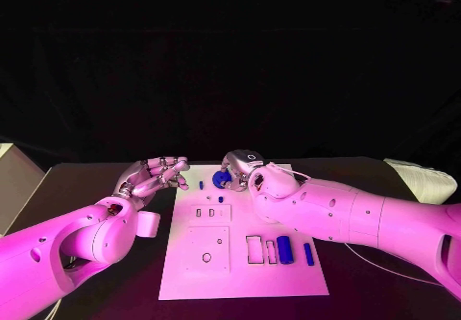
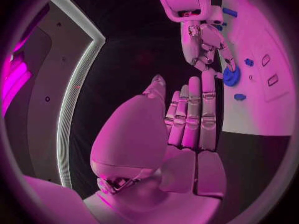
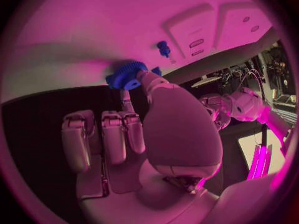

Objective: Assemble the parts on the task board

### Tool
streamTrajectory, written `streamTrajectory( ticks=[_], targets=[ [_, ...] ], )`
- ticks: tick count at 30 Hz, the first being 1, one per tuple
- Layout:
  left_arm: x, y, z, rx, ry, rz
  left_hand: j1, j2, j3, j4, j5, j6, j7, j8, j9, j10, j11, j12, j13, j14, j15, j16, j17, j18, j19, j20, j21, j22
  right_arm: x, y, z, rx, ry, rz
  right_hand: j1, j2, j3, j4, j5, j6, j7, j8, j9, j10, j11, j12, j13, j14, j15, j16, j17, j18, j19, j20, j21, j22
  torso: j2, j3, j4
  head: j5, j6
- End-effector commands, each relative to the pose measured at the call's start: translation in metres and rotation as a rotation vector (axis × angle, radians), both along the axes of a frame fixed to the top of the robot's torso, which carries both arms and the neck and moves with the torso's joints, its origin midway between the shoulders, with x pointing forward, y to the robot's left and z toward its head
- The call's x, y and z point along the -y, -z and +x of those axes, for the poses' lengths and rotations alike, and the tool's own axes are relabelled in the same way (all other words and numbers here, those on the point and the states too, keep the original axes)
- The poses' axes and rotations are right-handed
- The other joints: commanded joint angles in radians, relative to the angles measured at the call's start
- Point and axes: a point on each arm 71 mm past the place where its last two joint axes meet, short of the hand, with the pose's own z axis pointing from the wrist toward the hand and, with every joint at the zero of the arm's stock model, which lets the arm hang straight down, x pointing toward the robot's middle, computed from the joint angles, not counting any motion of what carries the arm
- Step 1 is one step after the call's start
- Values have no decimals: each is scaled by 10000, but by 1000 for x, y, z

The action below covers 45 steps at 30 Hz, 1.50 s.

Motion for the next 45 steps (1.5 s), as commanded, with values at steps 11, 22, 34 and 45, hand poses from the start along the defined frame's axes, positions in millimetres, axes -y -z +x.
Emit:
streamTrajectory(
  ticks=[11,22,34,45],
  targets=[
    [3,-1,0,75,198,-43,-10,42,14,-12,52,6,71,-78,-16,-85,45,-42,-17,-38,-16,77,4,20,-87,37,84,33,0,2,3,-236,-91,-219,-234,-99,-300,171,-333,-490,198,-395,-160,1049,137,21,2634,988,198,32,2308,-68,1067,137,22,2627,-10,2,-13,7,-32],
    [3,0,0,11,202,-24,-14,41,11,-8,52,-3,79,-87,-18,-95,52,-46,-19,-41,-11,81,2,20,-98,40,97,43,2,8,-2,-1049,-300,-1,-1463,568,-844,558,-469,-463,215,-609,-153,1049,166,21,2634,1008,246,52,2403,-68,1067,209,22,2627,-13,15,-29,56,-39],
    [3,0,1,-5,186,-14,-11,42,12,-9,52,-7,82,-90,-20,-101,54,-49,-20,-43,-9,82,1,20,-102,41,103,47,10,12,-2,-1420,-230,-16,-1559,694,-800,541,-486,-349,186,-581,-128,1049,150,21,2634,1011,224,55,2417,-68,1067,201,22,2627,-6,16,-18,46,-47],
    [1,1,1,-16,143,5,-7,42,14,-10,53,-16,88,-97,-22,-112,59,-54,-22,-46,-6,84,-1,20,-108,43,111,53,22,12,-2,-1134,6,111,-1559,692,-787,523,-464,-331,182,-583,-124,1049,143,21,2634,1007,216,51,2398,-68,1067,194,22,2627,-18,30,-27,66,-38]
  ],
)
